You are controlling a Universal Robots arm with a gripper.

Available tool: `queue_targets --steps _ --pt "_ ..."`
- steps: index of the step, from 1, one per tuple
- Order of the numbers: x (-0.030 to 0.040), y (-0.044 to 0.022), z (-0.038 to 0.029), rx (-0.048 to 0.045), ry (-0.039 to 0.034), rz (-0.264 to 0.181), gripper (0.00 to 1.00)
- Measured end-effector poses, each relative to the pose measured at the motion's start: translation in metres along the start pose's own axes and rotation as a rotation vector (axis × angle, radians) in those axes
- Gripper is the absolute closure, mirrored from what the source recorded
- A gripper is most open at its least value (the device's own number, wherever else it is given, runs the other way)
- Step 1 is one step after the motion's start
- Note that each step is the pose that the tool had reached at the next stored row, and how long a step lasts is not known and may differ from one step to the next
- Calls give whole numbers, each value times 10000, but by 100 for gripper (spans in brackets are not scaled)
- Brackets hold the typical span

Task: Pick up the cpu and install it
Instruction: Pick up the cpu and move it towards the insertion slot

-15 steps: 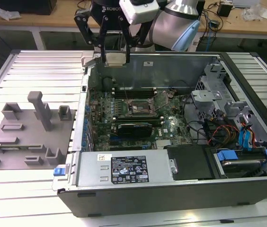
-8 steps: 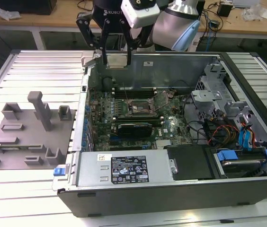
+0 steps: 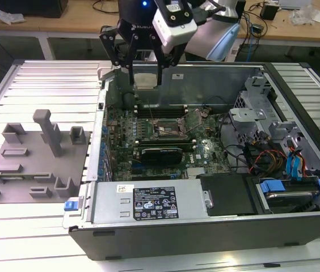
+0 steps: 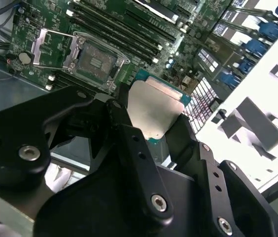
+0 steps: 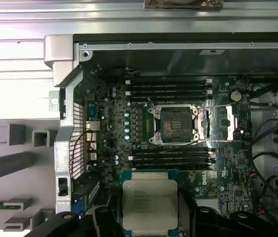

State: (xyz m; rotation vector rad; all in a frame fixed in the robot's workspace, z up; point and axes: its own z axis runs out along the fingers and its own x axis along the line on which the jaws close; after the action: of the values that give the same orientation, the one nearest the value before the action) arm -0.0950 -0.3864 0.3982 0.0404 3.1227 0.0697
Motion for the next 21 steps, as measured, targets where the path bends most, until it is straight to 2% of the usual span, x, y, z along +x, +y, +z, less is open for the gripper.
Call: queue_targets --steps 4,15,21 --pt "-62 0 58 -1 0 1 45" --pt "-101 10 294 -1 0 1 45" --pt "-194 39 427 -1 0 2 45"
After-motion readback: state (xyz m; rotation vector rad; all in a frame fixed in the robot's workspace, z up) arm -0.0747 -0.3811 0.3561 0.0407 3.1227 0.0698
